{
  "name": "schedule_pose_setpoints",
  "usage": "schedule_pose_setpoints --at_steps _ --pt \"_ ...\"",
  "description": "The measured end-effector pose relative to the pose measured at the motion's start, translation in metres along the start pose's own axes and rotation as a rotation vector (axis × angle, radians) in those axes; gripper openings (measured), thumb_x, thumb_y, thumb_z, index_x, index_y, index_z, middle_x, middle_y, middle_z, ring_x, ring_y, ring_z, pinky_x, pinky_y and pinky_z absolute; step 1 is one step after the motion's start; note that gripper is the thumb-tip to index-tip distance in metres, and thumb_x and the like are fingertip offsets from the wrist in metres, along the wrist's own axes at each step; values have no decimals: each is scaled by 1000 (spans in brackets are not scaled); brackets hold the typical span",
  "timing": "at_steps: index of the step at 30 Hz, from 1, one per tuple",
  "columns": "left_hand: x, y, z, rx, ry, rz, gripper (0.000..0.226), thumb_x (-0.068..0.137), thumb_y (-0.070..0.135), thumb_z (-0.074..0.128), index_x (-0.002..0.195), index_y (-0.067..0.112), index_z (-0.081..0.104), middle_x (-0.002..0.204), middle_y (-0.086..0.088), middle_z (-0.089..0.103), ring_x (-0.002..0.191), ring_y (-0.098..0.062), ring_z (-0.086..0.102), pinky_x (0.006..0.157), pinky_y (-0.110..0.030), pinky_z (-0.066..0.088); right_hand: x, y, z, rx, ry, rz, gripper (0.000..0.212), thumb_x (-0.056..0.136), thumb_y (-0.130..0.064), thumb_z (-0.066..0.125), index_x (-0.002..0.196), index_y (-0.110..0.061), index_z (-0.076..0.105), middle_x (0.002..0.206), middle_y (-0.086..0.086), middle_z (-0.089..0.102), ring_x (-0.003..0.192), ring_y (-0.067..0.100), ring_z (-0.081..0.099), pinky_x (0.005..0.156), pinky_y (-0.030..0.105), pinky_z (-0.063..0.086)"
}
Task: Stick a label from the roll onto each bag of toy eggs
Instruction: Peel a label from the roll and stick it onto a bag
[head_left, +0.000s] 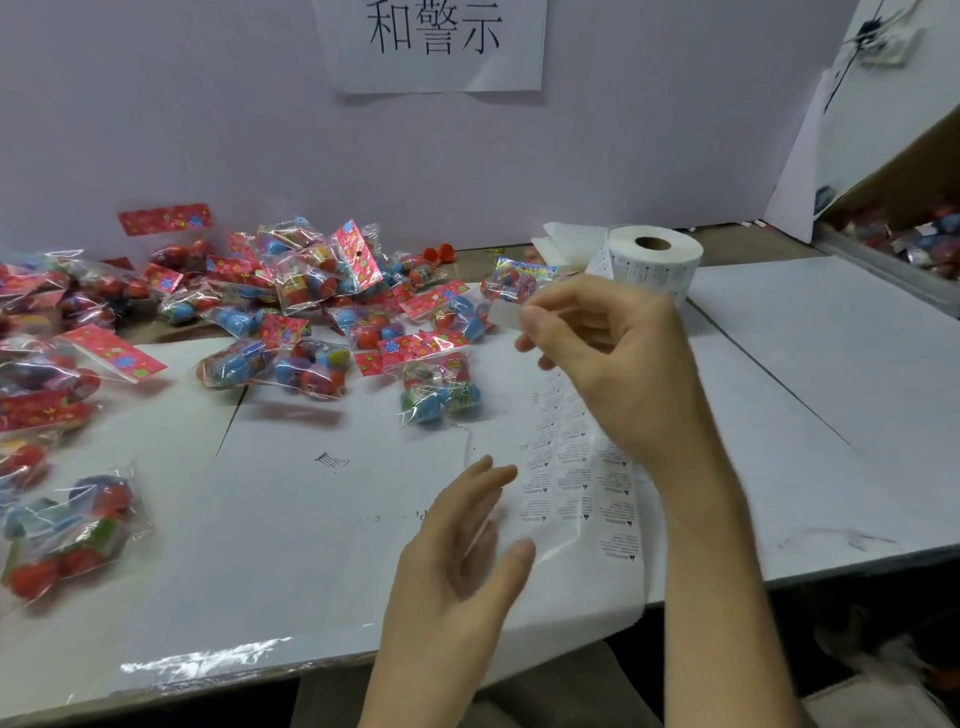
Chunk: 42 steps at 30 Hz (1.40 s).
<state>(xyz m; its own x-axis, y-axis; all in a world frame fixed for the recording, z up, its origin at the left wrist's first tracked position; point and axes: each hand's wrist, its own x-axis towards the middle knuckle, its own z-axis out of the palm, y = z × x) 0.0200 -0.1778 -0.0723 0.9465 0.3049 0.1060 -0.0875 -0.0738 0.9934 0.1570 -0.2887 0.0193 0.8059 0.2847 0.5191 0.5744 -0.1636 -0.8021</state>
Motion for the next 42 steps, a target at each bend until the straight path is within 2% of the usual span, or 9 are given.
schedule_pose_setpoints --at_steps 5,9,14,21,26,29,36,39,42 --pt "18 33 3 -190 62 40 34 91 32 75 125 28 70 119 9 75 100 -19 76 87 -25 59 -25 17 25 26 74 24 6 97 -25 69 99 -22 74 73 -7 71 71 15 70 66 34 59" --pt "33 59 11 -208 20 82 43 89 37 72 131 33 65 120 15 74 101 -15 75 81 -25 60 -25 18 29 45 113 2 15 96 -31 64 107 -25 72 79 -13 69 78 11 71 66 18 54" --pt "36 69 18 -299 53 83 43 86 40 60 129 35 66 120 11 75 104 -14 74 83 -26 61 -27 17 30 77 114 -40 17 97 -33 64 113 -32 68 82 -11 69 81 14 71 69 25 59" --pt "36 72 11 -439 118 2 31 98 26 58 128 30 63 118 4 76 107 -20 74 87 -39 59 -23 12 34 94 -157 31 56 78 -56 67 130 -42 54 98 -13 70 82 7 69 68 16 53" --pt "38 69 -5 -468 122 -43 44 76 49 63 117 33 66 111 8 77 102 -17 75 84 -36 60 -13 9 38 233 -191 106 17 96 -35 65 113 -32 69 100 -14 70 92 8 69 74 21 53" --pt "41 68 -9 -450 110 -44 44 73 50 62 113 34 68 108 9 78 101 -17 76 79 -31 60 -10 11 39 256 -168 118 12 99 -24 65 107 -22 73 97 -8 73 90 12 70 76 24 55" --pt "56 56 -7 -243 116 -51 24 99 35 59 122 35 67 117 9 74 102 -13 74 84 -30 60 -11 26 40 145 -13 127 7 92 -21 73 88 -26 73 83 -12 73 80 9 69 70 17 52" --pt "65 39 -15 93 191 -12 31 102 33 59 130 47 54 138 17 59 120 -4 60 93 -24 55 -13 32 41 105 86 117 17 89 -20 77 81 -33 71 79 -17 72 75 6 67 66 13 49" --pt "77 23 -33 528 344 -42 59 103 28 59 155 33 31 157 6 42 141 -16 42 113 -41 43 -12 41 43 111 108 188 17 94 -19 71 90 -36 70 86 -17 73 79 5 68 70 17 51"
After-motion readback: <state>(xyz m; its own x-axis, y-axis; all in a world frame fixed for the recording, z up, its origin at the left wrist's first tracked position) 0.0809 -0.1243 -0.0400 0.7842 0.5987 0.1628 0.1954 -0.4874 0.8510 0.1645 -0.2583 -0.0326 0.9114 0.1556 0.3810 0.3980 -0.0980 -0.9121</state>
